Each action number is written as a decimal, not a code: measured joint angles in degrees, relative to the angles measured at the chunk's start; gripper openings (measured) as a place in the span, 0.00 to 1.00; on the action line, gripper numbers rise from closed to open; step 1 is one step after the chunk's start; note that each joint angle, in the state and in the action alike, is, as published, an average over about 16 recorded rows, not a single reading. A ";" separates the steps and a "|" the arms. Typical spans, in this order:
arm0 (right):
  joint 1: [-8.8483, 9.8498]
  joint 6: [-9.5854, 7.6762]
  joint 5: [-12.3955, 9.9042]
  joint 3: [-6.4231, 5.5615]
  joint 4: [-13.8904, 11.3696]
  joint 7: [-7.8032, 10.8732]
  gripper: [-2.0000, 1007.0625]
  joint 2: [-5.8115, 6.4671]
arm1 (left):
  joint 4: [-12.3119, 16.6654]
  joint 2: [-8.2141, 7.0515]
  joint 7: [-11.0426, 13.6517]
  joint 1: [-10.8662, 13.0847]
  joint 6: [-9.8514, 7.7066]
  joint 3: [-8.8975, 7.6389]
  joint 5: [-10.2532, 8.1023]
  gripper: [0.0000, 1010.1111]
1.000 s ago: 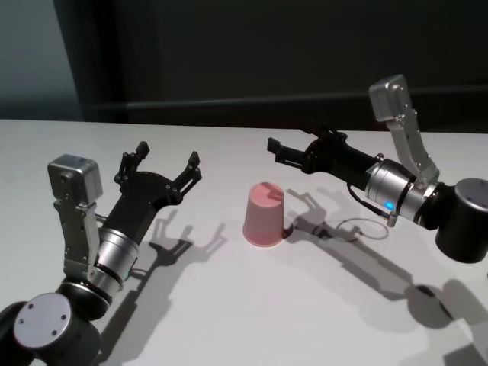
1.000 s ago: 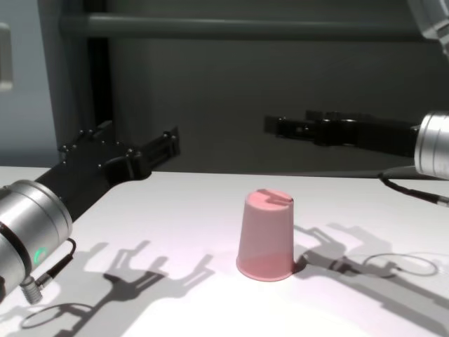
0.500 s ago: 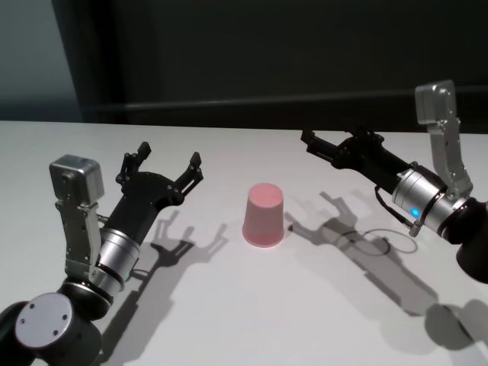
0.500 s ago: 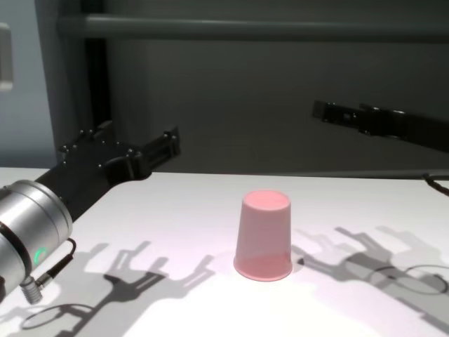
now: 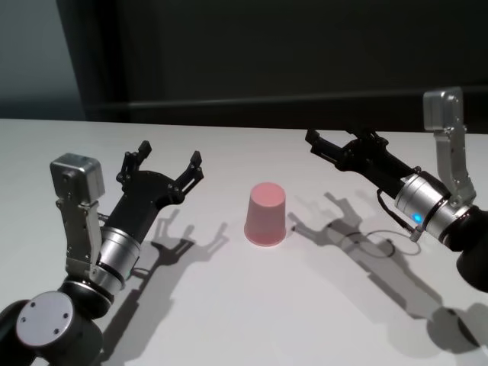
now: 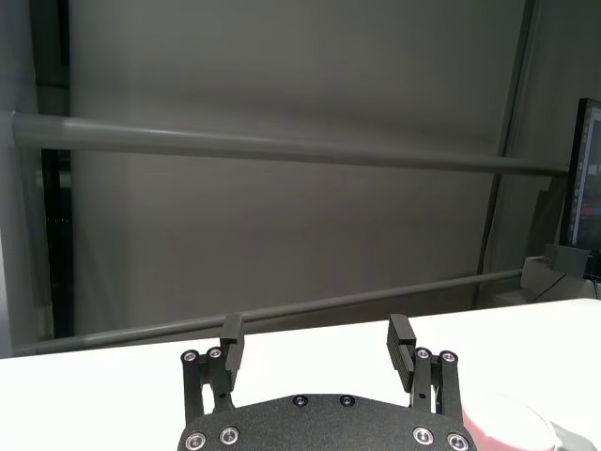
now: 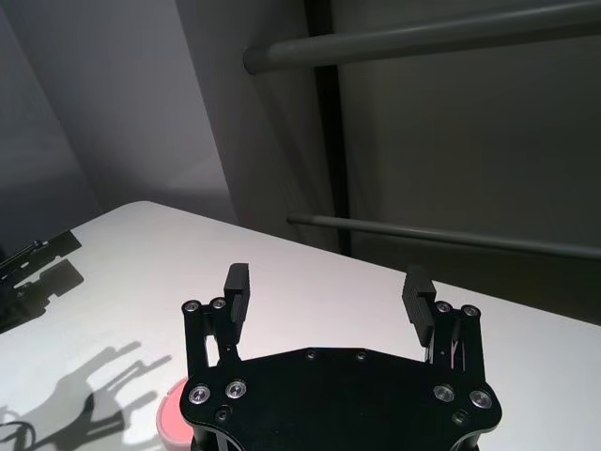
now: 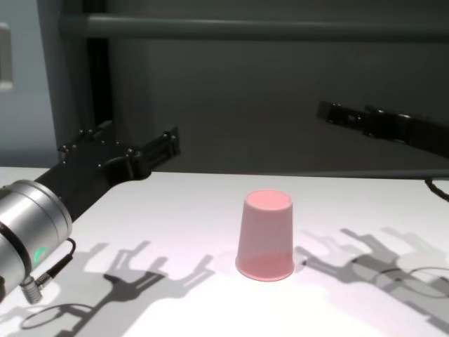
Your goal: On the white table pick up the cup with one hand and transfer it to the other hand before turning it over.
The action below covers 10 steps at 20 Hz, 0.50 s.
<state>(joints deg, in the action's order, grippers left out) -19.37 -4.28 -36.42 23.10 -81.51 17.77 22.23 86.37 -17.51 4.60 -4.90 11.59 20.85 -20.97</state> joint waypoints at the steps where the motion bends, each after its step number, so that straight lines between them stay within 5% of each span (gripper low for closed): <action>1: 0.26 0.15 0.48 0.00 -0.24 -0.40 0.99 0.07 | 0.00 0.00 0.00 0.00 0.00 0.00 0.00 0.99; 10: 3.19 0.69 7.98 0.82 -3.81 -5.84 0.99 1.21 | 0.00 0.00 0.00 0.00 0.00 0.00 0.00 0.99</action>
<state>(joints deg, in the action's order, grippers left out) -16.18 -3.59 -28.44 23.91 -85.32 11.93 23.44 86.38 -17.51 4.60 -4.90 11.59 20.85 -20.97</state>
